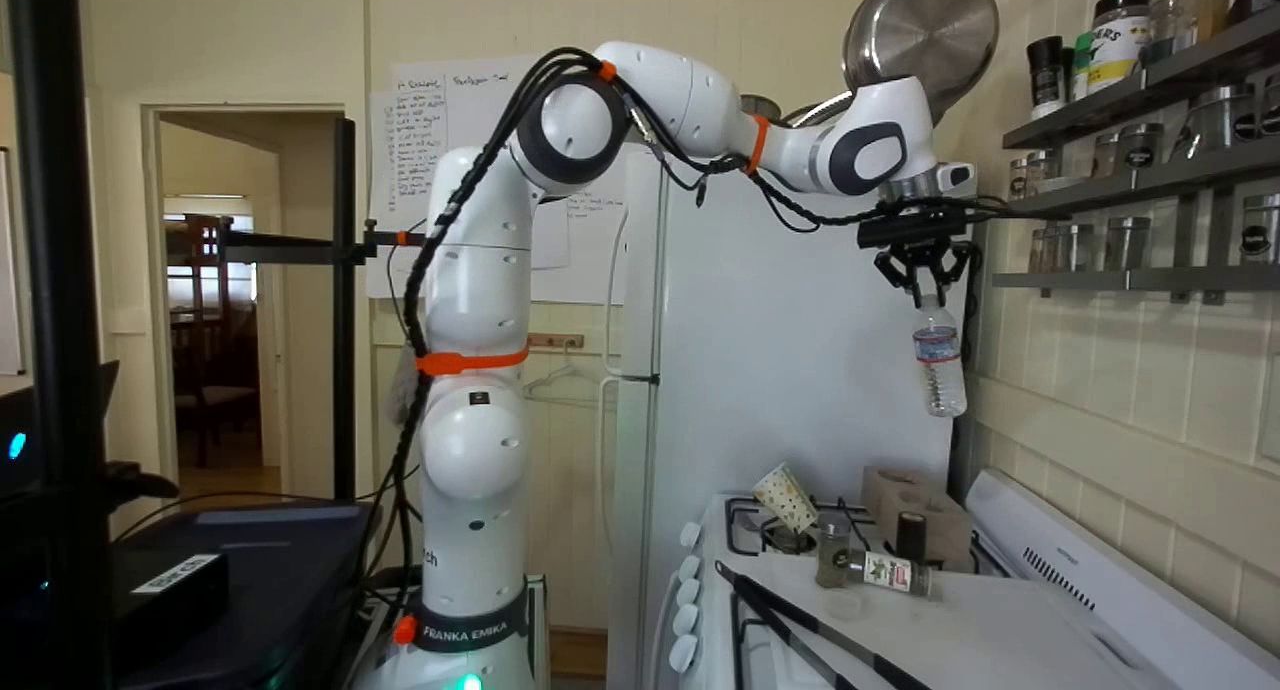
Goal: Put the water bottle in the box.
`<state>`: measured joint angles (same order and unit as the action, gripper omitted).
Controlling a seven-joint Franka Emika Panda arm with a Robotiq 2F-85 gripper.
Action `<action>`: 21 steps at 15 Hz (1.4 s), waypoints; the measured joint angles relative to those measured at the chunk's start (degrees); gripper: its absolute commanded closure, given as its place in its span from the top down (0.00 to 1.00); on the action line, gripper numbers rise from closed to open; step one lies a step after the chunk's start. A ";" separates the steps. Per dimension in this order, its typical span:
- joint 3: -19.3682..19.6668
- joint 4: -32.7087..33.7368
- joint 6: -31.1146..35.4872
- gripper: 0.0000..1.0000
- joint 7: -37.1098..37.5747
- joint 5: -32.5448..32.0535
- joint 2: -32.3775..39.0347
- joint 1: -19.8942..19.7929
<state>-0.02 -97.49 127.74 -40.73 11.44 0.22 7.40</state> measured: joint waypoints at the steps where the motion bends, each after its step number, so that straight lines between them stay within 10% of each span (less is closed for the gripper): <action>1: -0.31 1.37 -0.16 0.32 -0.95 0.71 1.10 -0.03; 2: -0.34 2.22 -0.28 0.08 -1.53 1.04 1.80 -0.14; 21: -9.73 6.61 -0.24 0.08 -2.06 1.05 15.63 -0.37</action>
<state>-9.75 -90.88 127.49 -42.79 12.49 15.85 7.03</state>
